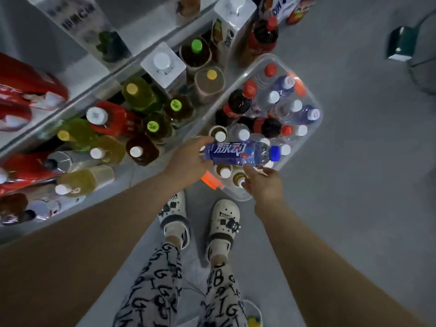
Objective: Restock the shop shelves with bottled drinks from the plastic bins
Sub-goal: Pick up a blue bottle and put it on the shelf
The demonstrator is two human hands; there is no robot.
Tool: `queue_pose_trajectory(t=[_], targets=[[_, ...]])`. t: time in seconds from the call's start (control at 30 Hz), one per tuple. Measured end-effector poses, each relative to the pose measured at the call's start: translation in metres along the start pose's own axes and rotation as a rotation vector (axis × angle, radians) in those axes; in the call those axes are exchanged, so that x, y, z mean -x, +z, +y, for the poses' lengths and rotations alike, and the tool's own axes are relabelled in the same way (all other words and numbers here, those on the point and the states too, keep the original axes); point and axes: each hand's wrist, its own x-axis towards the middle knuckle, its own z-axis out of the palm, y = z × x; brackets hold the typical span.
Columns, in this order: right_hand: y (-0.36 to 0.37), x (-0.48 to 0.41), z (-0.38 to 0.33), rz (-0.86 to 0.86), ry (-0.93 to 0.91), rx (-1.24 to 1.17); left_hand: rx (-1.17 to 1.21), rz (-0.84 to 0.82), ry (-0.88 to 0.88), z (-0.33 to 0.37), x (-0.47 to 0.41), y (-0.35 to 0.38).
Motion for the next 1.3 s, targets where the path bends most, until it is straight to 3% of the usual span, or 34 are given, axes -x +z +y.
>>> queue_pose_trajectory(t=[0.33, 0.73, 0.93, 1.1, 1.3], targets=[[0.044, -0.055, 0.018, 0.098, 0.107, -0.399, -0.228, -0.060, 0.092, -0.030, -0.054, 0.043], [0.043, -0.060, 0.018, 0.108, 0.052, -0.346, -0.373, -0.108, 0.064, -0.039, -0.063, 0.050], [0.013, -0.044, 0.009, -0.063, -0.069, -0.190, -0.455, -0.158, 0.013, -0.026, -0.055, 0.036], [-0.013, -0.021, -0.014, -0.236, -0.111, -0.127, -0.214, -0.216, -0.043, -0.010, -0.025, 0.018], [-0.031, 0.028, -0.047, -0.387, -0.123, -0.073, -0.101, -0.220, -0.054, 0.027, 0.035, -0.014]])
